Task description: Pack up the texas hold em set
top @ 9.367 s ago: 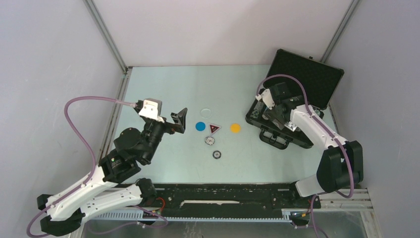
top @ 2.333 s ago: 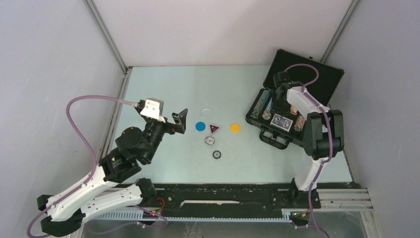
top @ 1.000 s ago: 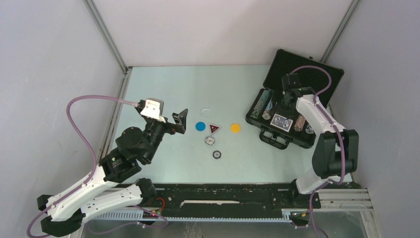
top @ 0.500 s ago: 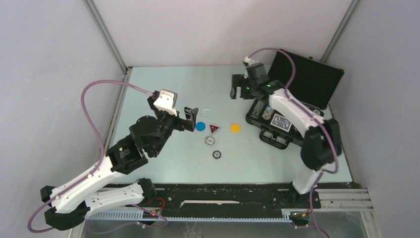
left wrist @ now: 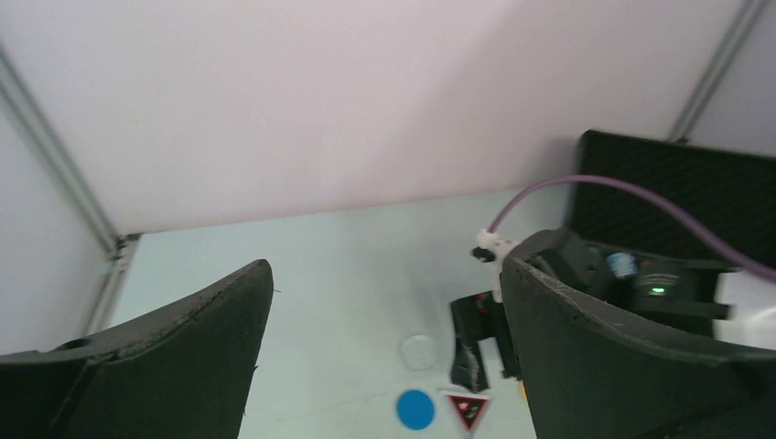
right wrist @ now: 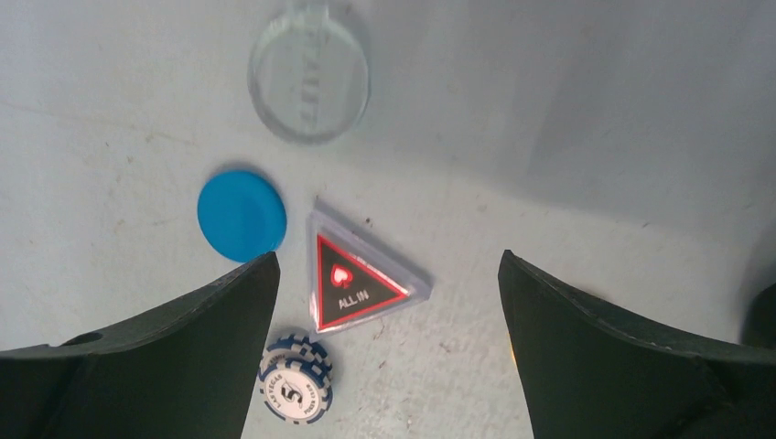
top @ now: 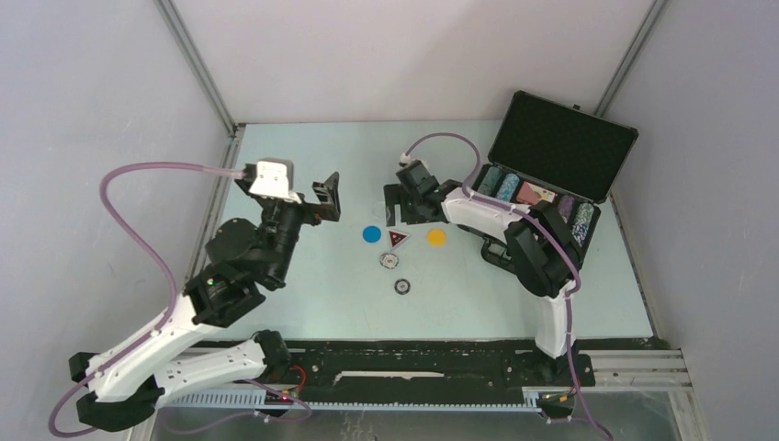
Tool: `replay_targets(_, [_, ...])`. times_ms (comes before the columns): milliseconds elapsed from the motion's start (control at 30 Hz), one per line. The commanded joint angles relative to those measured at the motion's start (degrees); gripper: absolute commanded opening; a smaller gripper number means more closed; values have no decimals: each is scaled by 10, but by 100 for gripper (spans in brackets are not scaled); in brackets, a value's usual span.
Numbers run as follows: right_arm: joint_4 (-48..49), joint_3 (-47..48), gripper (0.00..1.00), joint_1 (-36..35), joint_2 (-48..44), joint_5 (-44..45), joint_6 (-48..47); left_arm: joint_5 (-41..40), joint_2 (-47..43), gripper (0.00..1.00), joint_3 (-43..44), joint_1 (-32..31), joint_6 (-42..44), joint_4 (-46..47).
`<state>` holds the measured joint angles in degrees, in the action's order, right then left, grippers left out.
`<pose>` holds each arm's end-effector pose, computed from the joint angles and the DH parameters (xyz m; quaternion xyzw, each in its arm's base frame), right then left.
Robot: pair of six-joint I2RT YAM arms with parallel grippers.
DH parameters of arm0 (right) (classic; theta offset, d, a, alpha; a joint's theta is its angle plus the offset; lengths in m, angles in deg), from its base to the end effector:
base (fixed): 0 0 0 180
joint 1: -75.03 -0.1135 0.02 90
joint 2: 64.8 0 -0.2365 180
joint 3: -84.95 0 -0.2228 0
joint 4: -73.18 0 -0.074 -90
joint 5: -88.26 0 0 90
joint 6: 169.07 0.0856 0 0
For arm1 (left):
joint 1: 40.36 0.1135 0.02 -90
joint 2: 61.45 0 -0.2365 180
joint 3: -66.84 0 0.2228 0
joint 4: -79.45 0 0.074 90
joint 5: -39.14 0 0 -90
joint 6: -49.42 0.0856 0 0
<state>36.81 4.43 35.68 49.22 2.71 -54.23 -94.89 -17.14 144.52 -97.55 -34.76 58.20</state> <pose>0.3386 0.2690 0.1499 -0.1060 0.9358 0.1466 0.3026 0.1418 -0.1101 0.4297 0.0559 0.6492 -0.1002 0.7520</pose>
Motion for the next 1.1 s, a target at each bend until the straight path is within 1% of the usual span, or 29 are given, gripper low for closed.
replay_targets(0, [29, -1, 100, -30, -32, 22, 39, -62, -5, 100, -64, 7, 70, 79])
replay_targets(100, [33, 31, 100, -32, -2, 20, 17, -63, -4, 100, -73, 7, 70, 84])
replay_targets(233, [-58, 159, 100, -35, 89, 63, -31, -54, -16, 100, -76, 6, 62, 80])
replay_targets(367, [-94, 253, 100, -37, 163, 57, -62, -47, -38, 100, -86, 7, 56, 86])
replay_targets(467, [-124, 309, 98, -41, 207, 82, -63, -42, -44, 100, -87, 7, 53, 86])
replay_targets(533, [-125, 320, 97, -48, 220, 101, -69, -39, -46, 100, -85, 7, 51, 84])
replay_targets(667, [-131, 335, 95, -52, 241, 94, -71, -31, -53, 100, -85, 10, 46, 81])
replay_targets(867, [-143, 332, 85, -45, 249, 81, -59, -25, -55, 100, -84, 18, 39, 76])
replay_targets(967, [-135, 329, 84, -40, 249, 68, -59, -18, -57, 100, -82, 22, 32, 73])
replay_targets(1067, [-133, 338, 80, -34, 258, 55, -58, -14, -56, 100, -81, 27, 27, 69])
